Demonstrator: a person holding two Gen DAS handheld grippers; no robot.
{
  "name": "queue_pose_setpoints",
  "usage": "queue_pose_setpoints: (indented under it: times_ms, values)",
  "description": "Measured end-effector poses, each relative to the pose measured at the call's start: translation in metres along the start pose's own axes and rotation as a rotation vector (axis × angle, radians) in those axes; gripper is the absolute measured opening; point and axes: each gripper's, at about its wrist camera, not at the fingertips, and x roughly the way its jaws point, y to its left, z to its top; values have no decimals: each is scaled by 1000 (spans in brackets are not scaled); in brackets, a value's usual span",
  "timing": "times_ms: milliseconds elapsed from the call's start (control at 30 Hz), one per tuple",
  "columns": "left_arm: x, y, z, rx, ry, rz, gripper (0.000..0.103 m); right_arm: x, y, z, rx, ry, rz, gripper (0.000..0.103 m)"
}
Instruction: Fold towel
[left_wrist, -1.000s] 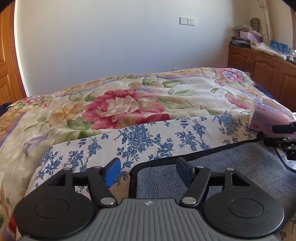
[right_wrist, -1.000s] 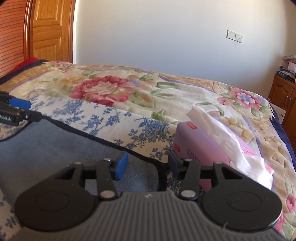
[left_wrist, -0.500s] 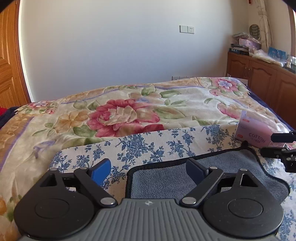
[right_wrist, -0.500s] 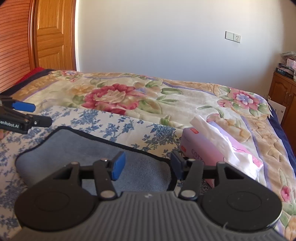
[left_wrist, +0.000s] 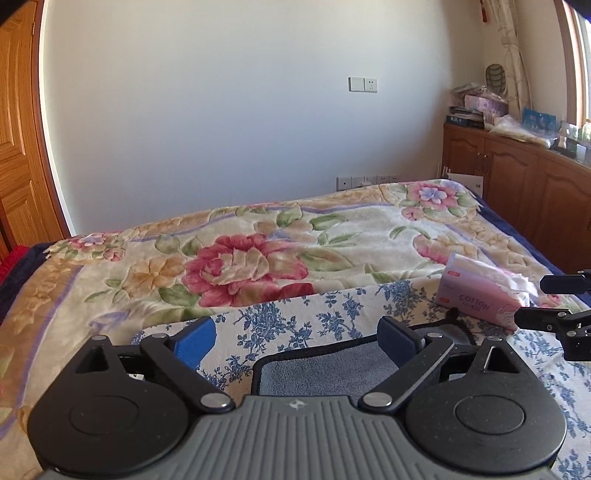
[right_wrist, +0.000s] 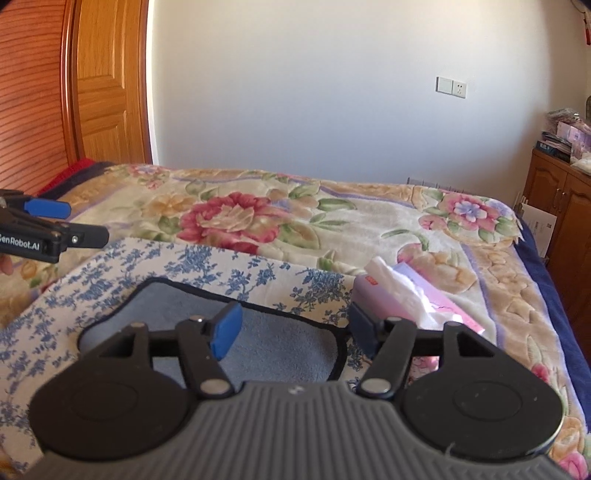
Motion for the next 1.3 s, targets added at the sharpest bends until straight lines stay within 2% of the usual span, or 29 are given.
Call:
queue_pose_setpoints:
  times_ms: [367, 900, 1033, 1167, 1300]
  values:
    - [-47, -5, 5, 14, -6, 0, 102, -40, 10, 8, 8, -32, -3, 69]
    - [-86, -24, -7, 24, -4, -17, 103, -76, 20, 1, 10, -41, -7, 71]
    - [-93, -29, -13, 37, -3, -20, 103, -81, 23, -4, 20, -47, -15, 85]
    - [-100, -32, -21, 49, -2, -21, 103, -85, 24, -9, 26, -41, -17, 87]
    - [-106, -33, -29, 38, -3, -26, 103, -88, 25, -14, 35, -49, -27, 99]
